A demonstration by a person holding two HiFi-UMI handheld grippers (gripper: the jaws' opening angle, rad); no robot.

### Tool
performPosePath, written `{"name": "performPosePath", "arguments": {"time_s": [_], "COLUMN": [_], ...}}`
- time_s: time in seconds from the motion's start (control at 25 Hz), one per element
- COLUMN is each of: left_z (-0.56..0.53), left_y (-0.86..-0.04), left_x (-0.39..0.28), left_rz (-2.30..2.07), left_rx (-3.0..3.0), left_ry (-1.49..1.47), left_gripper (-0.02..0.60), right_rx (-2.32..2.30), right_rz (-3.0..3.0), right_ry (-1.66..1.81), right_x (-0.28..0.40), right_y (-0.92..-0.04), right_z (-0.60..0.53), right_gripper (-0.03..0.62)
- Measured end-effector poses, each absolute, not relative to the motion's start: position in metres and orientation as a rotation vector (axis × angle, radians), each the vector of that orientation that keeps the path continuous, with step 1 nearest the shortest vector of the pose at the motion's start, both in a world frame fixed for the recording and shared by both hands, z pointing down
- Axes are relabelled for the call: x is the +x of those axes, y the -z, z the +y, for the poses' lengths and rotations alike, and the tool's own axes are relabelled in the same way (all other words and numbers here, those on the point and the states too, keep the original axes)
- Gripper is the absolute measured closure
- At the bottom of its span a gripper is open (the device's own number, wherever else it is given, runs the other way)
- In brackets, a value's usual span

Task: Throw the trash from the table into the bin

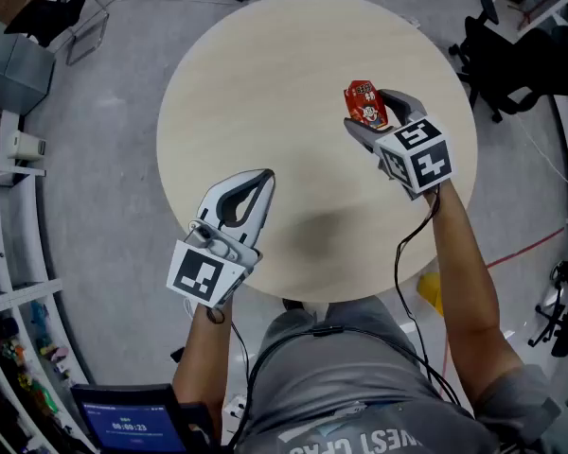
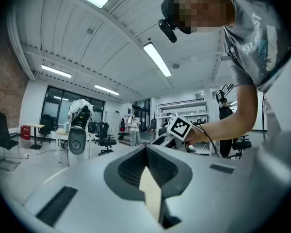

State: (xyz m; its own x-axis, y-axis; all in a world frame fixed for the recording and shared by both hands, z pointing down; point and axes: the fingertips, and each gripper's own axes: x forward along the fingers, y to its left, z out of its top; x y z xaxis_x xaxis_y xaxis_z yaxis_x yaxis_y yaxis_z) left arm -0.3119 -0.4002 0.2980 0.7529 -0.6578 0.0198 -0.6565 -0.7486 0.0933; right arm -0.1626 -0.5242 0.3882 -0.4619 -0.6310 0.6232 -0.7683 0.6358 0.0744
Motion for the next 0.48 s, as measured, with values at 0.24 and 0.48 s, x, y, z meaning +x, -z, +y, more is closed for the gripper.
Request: {"name": "performPosePath", "arguments": {"time_s": [0.24,0.48], "left_z": [-0.363,-0.314], "left_y": [-0.231,-0.174], "left_x": [-0.32,-0.33], "left_rz": [-1.055,-1.036], "left_rx": [2.973,3.068], "left_ry": [0.132,0.234], "left_gripper": [0.538,0.538], "right_rx": [1.134,1.135], "right_rz": [-2.32,-2.388], "right_ry": [-0.122,0.004], "right_x": [-0.186,-0.217], "right_y": [-0.284,-0.208], "right_z": [-0.452,-0.375], "right_gripper": [0.241,0.241]}}
